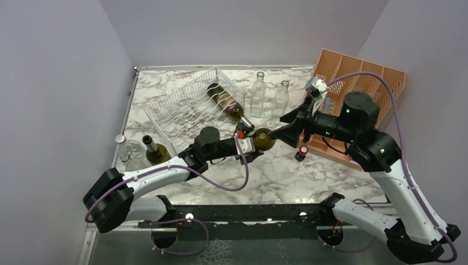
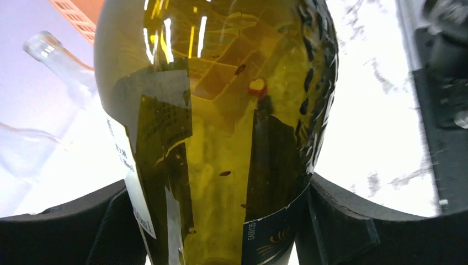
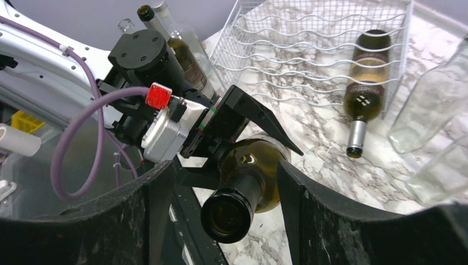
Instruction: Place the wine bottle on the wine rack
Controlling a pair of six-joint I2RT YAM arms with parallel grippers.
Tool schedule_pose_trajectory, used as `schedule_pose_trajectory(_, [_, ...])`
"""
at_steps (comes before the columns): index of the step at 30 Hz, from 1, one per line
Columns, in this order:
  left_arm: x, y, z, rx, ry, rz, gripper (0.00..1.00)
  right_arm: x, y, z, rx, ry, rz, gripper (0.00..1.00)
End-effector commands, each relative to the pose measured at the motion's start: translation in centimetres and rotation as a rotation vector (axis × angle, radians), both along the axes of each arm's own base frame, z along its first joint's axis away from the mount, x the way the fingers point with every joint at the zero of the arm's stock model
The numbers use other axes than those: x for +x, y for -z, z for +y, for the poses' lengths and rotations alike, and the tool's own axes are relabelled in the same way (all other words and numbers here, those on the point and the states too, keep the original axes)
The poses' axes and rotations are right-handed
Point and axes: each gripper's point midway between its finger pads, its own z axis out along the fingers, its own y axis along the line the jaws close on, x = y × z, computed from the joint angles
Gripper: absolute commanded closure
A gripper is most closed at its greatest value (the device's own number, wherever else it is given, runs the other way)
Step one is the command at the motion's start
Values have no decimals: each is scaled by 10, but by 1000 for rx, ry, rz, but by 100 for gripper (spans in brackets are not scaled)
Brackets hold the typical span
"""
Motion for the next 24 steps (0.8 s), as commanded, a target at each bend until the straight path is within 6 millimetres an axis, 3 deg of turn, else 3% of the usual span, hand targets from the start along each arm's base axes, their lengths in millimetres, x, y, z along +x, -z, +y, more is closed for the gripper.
schedule_pose_trajectory(1, [31, -74, -4, -44, -72, -409, 100, -5, -15, -22, -12, 106, -26, 29])
schedule_pose_trajectory(10, [49, -105, -18, 101, -27, -764, 100, 3, -4, -44, -101, 224, -13, 27])
schedule_pose_trajectory(16, [63, -119, -25, 261, 11, -932, 100, 1, 22, -56, -169, 267, 47, 27])
schedule_pose_trajectory(24, [75, -133, -16, 430, 6, -1157, 100, -5, 55, -62, -236, 281, 129, 27])
